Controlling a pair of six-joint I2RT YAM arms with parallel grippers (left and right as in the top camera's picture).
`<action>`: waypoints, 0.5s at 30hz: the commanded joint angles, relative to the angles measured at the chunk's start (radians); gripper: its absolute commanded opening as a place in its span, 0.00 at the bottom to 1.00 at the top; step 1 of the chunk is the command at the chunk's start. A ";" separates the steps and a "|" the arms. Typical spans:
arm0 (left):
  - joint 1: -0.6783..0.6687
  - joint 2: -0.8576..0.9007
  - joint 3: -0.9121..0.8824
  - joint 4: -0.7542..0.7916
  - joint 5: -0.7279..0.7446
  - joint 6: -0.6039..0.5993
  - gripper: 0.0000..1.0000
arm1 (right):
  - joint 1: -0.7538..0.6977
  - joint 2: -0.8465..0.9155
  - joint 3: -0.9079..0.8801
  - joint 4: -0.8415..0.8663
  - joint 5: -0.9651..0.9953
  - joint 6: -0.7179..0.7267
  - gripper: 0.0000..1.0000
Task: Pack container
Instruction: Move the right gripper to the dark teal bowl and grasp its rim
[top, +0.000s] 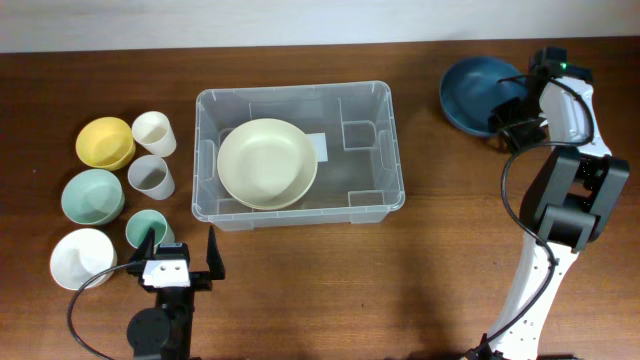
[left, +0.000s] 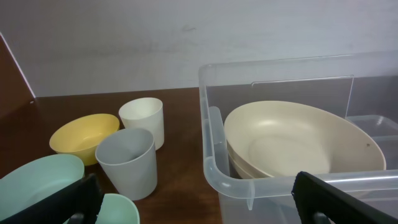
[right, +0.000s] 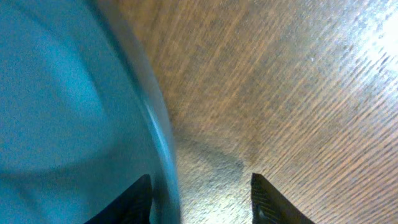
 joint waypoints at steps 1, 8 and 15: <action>0.005 -0.008 -0.005 -0.003 0.011 -0.006 0.99 | -0.013 0.008 -0.032 0.004 0.021 0.008 0.43; 0.005 -0.008 -0.005 -0.003 0.011 -0.006 0.99 | -0.016 0.008 -0.039 0.014 0.020 0.008 0.36; 0.005 -0.008 -0.005 -0.003 0.011 -0.006 0.99 | -0.029 0.008 -0.039 0.021 0.016 0.008 0.27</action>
